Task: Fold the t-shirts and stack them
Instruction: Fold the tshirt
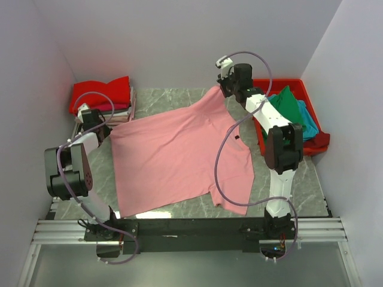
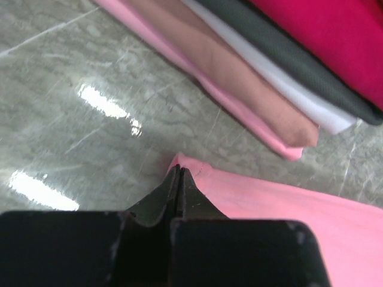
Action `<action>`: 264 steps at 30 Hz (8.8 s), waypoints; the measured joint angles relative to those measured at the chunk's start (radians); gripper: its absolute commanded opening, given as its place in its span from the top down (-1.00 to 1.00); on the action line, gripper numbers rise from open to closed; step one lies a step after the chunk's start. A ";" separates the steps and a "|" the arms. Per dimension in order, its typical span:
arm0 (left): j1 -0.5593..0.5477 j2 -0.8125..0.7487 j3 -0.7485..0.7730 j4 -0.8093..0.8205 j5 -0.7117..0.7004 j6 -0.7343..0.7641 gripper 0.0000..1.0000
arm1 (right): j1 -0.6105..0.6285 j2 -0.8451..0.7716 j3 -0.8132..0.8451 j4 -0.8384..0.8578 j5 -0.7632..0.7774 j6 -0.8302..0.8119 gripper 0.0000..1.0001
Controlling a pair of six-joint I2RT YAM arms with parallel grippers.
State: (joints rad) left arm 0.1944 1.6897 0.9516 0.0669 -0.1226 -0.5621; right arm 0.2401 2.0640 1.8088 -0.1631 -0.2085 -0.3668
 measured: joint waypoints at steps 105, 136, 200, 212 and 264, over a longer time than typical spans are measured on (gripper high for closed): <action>0.009 -0.852 -0.169 -0.347 0.099 -0.037 -0.37 | -0.077 -0.238 -0.509 0.060 -0.111 0.000 1.00; 0.009 -0.956 -0.241 -0.449 0.213 0.132 -0.36 | -0.077 -0.324 -0.640 -0.072 -0.159 -0.188 0.11; 0.009 -0.992 -0.258 -0.431 0.283 0.132 -0.37 | 0.056 0.298 0.192 -0.710 -0.280 -0.148 0.13; 0.009 -0.992 -0.258 -0.431 0.283 0.132 -0.37 | 0.057 0.266 0.187 -0.698 -0.267 -0.146 0.13; 0.009 -0.986 -0.259 -0.431 0.284 0.132 -0.37 | 0.059 0.229 0.143 -0.693 -0.269 -0.139 0.85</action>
State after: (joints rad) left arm 0.2035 0.7040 0.6930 -0.3641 0.1616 -0.4297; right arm 0.2993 2.2925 1.9518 -0.8562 -0.4778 -0.5056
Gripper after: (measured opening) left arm 0.687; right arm 0.084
